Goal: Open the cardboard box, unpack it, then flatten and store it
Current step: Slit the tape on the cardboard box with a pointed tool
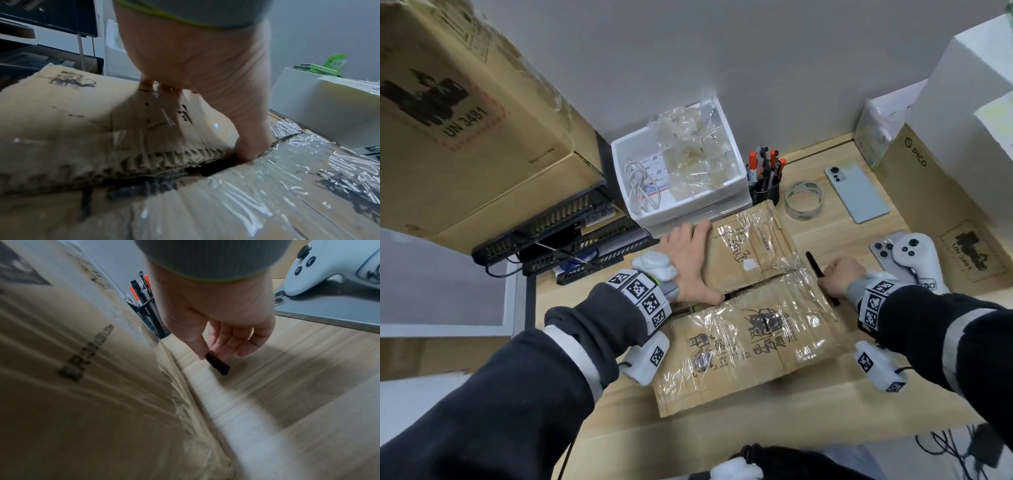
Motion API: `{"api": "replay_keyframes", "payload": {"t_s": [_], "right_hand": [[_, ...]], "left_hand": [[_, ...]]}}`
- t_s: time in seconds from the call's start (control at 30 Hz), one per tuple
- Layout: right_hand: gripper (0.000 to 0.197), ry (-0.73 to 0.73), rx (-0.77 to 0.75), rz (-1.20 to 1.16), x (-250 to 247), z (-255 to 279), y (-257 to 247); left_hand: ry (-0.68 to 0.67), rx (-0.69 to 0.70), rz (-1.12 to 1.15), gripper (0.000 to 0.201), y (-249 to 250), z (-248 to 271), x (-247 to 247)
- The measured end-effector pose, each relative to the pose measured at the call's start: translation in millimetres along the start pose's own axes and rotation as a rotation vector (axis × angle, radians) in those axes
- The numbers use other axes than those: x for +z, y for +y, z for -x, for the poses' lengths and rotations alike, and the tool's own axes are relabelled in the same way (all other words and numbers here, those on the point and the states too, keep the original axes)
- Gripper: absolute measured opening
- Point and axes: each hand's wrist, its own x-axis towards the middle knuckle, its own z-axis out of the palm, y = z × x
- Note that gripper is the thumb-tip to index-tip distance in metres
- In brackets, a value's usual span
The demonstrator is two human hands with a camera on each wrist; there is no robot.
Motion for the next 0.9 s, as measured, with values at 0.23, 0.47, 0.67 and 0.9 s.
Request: {"api": "replay_keyframes", "payload": {"t_s": [0.23, 0.47, 0.67, 0.9], "right_hand": [[0.008, 0.047, -0.002, 0.099, -3, -2, -10], [0.015, 0.01, -0.162, -0.098, -33, 14, -33], [0.011, 0.145, -0.447, -0.402, -52, 56, -67], [0.01, 0.278, -0.59, -0.408, -69, 97, -75]], "left_hand": [[-0.003, 0.008, 0.015, 0.128, 0, -1, 1], [0.032, 0.01, 0.013, 0.122, 6, 3, -4], [-0.074, 0.02, -0.074, 0.099, 18, 5, -23], [-0.196, 0.035, 0.045, 0.105, 15, 12, -45]]}}
